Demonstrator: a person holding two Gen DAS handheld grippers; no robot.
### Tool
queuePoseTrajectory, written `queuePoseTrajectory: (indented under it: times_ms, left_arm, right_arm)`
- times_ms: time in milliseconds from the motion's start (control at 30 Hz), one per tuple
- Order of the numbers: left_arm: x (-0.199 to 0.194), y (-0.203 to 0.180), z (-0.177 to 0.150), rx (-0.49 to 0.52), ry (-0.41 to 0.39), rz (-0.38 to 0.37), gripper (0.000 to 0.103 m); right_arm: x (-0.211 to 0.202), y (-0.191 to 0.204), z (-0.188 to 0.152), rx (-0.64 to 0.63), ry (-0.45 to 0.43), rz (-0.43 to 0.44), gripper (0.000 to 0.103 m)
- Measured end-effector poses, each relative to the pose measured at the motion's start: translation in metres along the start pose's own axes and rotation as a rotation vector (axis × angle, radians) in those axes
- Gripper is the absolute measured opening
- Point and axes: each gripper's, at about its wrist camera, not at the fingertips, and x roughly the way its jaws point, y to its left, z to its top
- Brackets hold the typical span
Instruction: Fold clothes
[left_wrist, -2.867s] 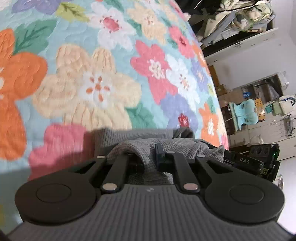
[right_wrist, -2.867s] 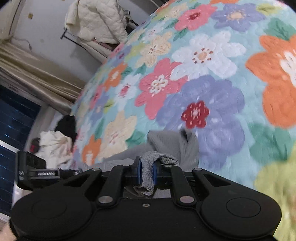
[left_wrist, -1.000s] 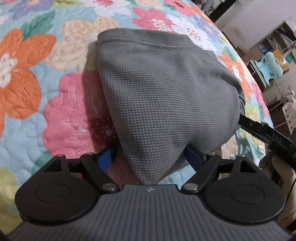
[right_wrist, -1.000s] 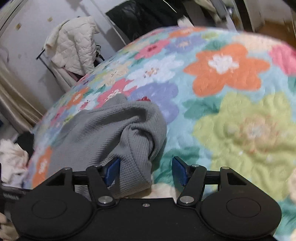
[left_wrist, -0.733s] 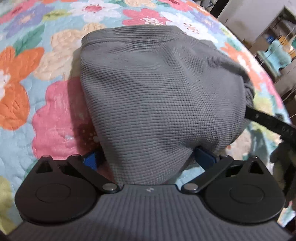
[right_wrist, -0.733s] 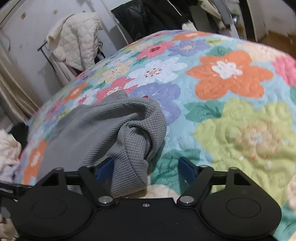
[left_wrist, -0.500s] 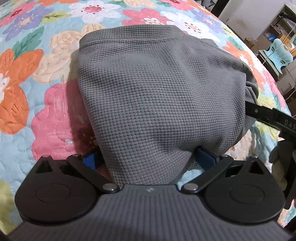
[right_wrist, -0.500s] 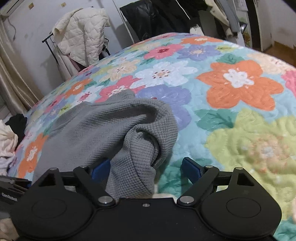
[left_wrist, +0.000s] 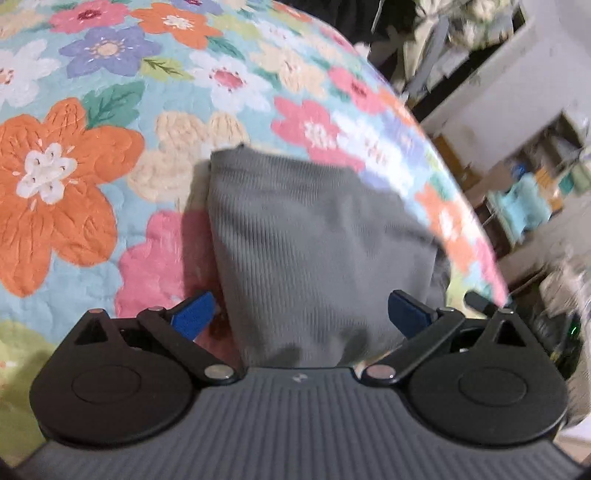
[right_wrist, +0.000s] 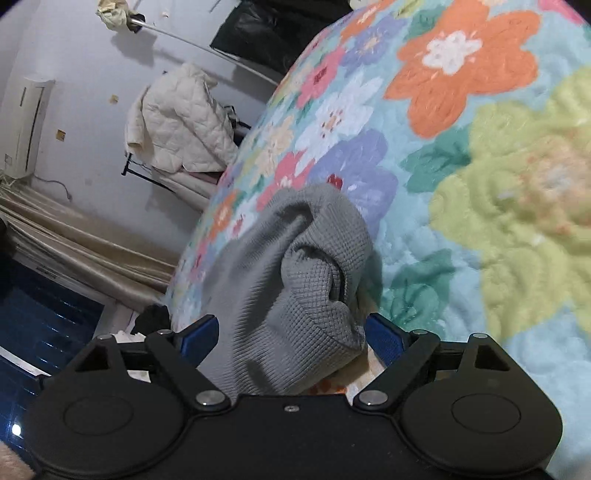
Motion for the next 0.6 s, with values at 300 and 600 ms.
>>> queuePoseTrajectory:
  times_ms: [300, 600]
  left_arm:
    - [0.080, 0.014, 0.006, -0.218, 0.169, 0.021, 0.103]
    - [0.090, 0.012, 0.016, -0.198, 0.159, -0.005, 0.101]
  right_arm:
    - [0.033, -0.006, 0.031, 0.021, 0.003, -0.035, 0.093]
    - [0.084, 0.013, 0.027, -0.124, 0.123, -0.067, 0.095]
